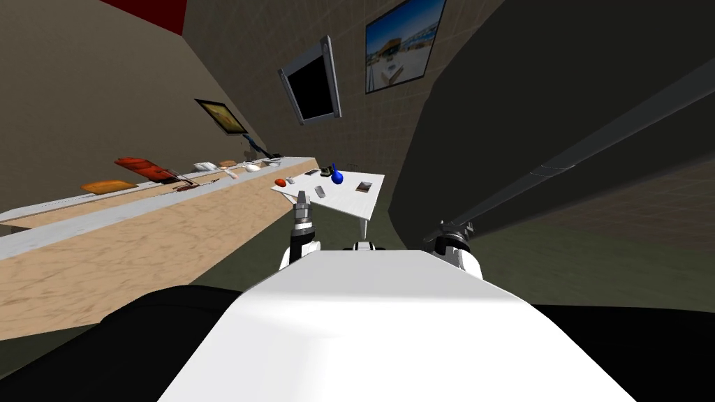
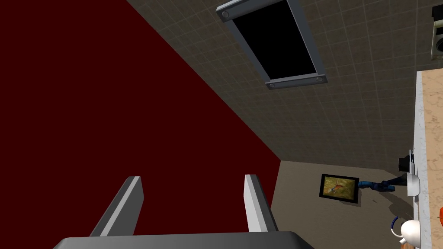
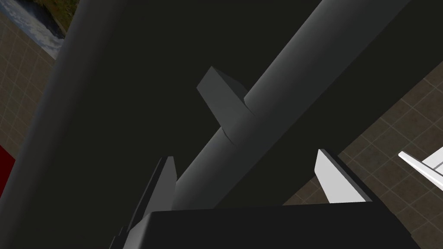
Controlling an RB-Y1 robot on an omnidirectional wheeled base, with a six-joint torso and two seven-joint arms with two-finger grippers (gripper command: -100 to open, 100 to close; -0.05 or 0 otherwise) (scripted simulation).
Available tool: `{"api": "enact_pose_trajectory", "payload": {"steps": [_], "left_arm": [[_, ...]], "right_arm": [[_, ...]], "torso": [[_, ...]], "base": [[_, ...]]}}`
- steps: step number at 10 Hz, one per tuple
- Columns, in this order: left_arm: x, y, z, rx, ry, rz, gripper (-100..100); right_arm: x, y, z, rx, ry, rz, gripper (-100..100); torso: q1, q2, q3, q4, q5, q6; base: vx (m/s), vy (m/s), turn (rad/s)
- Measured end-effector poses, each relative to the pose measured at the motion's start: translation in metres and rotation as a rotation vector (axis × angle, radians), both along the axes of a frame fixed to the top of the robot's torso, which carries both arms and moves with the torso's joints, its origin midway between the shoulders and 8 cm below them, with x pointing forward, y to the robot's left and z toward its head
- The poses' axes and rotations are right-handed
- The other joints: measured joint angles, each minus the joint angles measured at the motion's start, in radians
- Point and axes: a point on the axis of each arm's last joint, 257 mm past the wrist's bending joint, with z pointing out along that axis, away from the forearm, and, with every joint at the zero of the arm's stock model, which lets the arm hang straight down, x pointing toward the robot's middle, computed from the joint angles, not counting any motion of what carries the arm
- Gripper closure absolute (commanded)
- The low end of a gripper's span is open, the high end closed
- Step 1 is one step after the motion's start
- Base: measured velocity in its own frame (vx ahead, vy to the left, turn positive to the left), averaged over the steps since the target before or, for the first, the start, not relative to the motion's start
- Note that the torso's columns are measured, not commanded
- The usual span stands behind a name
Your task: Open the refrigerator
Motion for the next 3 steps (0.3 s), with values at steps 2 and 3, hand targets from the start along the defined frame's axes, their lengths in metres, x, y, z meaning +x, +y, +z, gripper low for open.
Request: {"api": "enact_pose_trajectory", "payload": {"steps": [2,3], "left_arm": [[0.0000,0.0000,0.0000,0.000,0.000,0.000,0],[0.0000,0.0000,0.0000,0.000,0.000,0.000,0]], "right_arm": [[0.0000,0.0000,0.0000,0.000,0.000,0.000,0],[0.0000,0.0000,0.0000,0.000,0.000,0.000,0]], "torso": [[0.001,-0.001,0.000,0.000,0.000,0.000],[0.001,-0.001,0.000,0.000,0.000,0.000]], "base": [[0.000,0.000,0.000],[0.000,0.000,0.000]]}}
